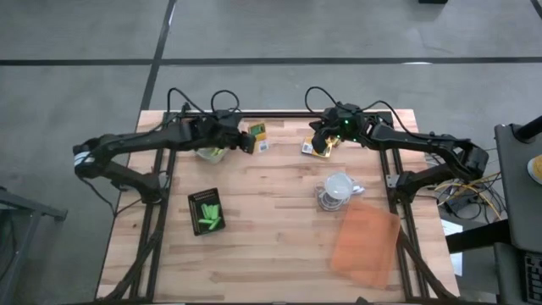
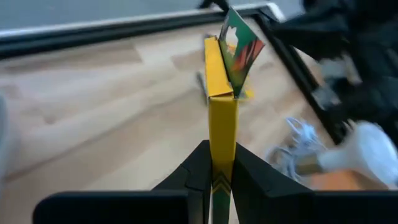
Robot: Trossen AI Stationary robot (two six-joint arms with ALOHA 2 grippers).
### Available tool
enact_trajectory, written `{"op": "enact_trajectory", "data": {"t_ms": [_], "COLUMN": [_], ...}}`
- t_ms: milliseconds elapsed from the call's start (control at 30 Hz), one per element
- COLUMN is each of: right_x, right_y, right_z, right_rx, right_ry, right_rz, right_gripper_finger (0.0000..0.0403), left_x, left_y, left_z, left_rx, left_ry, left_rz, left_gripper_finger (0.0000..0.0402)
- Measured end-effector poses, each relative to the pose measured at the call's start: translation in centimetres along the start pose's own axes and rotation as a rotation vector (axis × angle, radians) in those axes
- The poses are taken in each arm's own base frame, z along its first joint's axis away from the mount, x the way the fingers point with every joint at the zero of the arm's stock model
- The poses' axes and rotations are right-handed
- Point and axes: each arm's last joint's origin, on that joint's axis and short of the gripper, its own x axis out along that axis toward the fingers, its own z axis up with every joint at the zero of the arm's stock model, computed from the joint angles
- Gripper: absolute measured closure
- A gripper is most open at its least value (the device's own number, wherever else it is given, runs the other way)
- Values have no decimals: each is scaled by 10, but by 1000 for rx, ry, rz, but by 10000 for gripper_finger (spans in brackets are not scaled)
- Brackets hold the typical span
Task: Pick & Place School Supplies
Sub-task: Put the yellow yellow crayon box into the orange bin
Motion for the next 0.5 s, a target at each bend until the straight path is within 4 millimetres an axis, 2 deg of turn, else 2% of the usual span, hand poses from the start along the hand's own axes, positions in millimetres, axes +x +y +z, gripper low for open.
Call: {"op": "enact_trajectory", "data": {"t_ms": [400, 500], "right_x": [-1, -6], "right_y": [0, 3], "right_z": [2, 11], "right_rx": [-31, 42], "right_ry": [-9, -34], "right_rz": [-15, 75], "right_gripper_finger": [394, 394], "left_x": [-6, -11], "left_y": [-42, -53], "left_z": [-38, -46], "left_rx": [112, 195], "left_ry": [137, 132], "left_rz": [-221, -284], "left_gripper_finger": [357, 357]}}
